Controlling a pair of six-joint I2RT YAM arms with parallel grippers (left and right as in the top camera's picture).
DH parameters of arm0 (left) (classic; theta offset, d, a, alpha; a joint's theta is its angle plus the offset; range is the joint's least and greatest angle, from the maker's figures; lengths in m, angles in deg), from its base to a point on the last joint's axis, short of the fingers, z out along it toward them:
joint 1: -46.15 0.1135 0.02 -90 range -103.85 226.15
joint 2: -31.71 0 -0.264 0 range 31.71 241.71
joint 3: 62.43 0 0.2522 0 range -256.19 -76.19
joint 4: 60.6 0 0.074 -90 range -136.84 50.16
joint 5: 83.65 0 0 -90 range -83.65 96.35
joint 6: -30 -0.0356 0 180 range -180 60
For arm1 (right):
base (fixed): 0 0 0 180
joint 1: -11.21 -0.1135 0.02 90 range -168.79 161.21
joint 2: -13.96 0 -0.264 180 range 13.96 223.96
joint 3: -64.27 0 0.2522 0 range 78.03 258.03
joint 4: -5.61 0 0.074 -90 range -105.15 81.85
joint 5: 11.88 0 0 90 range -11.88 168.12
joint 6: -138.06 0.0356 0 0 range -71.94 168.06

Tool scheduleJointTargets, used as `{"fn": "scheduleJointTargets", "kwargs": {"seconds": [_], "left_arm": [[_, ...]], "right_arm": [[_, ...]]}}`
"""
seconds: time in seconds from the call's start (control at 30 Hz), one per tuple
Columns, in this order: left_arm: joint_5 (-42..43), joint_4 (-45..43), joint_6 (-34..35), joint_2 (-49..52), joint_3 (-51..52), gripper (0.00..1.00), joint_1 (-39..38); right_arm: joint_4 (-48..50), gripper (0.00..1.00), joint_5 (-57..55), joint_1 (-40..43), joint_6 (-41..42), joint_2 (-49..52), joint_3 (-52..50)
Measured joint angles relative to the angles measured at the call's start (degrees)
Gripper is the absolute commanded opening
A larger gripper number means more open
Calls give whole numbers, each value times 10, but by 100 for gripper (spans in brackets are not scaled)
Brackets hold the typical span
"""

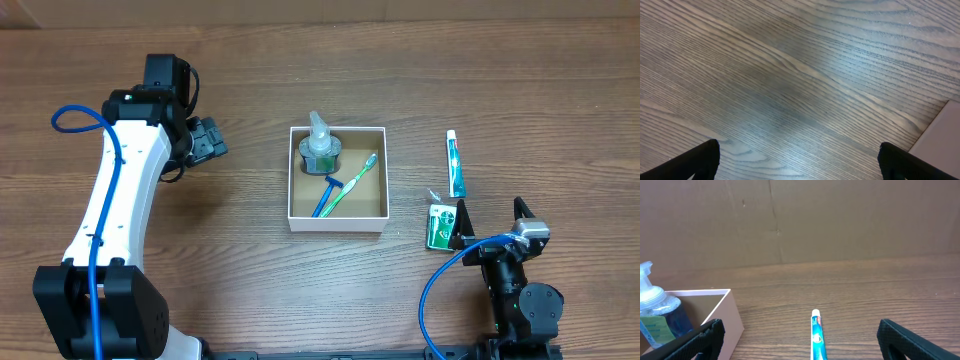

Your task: Pack container

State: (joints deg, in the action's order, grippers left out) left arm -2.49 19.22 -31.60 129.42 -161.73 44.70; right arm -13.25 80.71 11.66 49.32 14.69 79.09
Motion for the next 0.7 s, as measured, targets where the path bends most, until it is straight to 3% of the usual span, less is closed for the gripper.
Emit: {"fn": "scheduleJointTargets", "kwargs": {"seconds": [0.7], "left_arm": [[0,0,0,0,0,100,0]], "right_arm": [[9,100,23,0,18,0,0]]}}
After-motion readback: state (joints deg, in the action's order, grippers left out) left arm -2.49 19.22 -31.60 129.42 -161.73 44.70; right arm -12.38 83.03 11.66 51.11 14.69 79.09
